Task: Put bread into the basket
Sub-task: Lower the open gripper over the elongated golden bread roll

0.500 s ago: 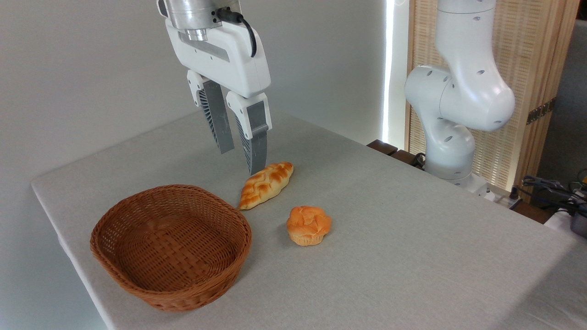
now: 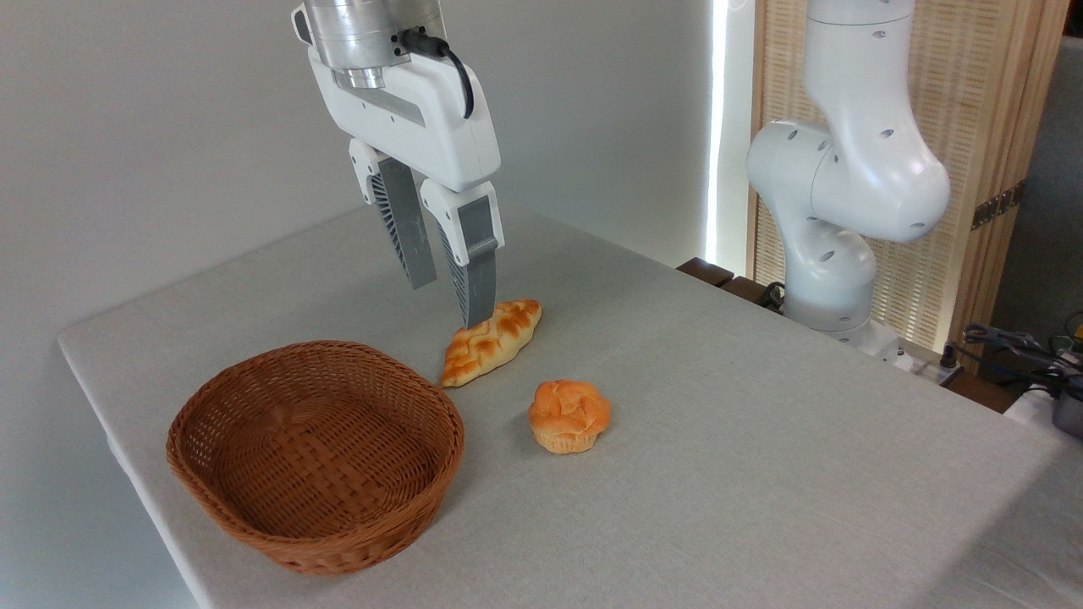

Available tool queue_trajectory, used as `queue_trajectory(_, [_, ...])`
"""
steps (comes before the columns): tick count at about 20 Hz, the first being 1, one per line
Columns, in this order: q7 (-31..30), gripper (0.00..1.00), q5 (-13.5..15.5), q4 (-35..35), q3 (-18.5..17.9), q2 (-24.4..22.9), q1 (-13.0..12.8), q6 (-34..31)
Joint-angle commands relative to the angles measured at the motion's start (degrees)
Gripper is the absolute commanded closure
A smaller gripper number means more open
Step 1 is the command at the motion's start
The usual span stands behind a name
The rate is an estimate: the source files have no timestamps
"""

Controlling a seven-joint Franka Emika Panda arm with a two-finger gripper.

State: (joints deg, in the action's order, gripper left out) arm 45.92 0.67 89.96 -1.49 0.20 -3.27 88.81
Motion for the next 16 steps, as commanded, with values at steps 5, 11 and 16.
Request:
queue_trajectory(5, [0.31, 0.0, 2.83, 16.09, 0.61, -8.53, -1.56, 8.55])
queue_trajectory(11, [-5.45, 0.0, 6.07, 28.5, 1.4, -13.47, -6.39, 14.37])
queue_trajectory(16, [-22.24, 0.0, 6.71, 32.73, 5.96, -13.38, -9.56, 17.79])
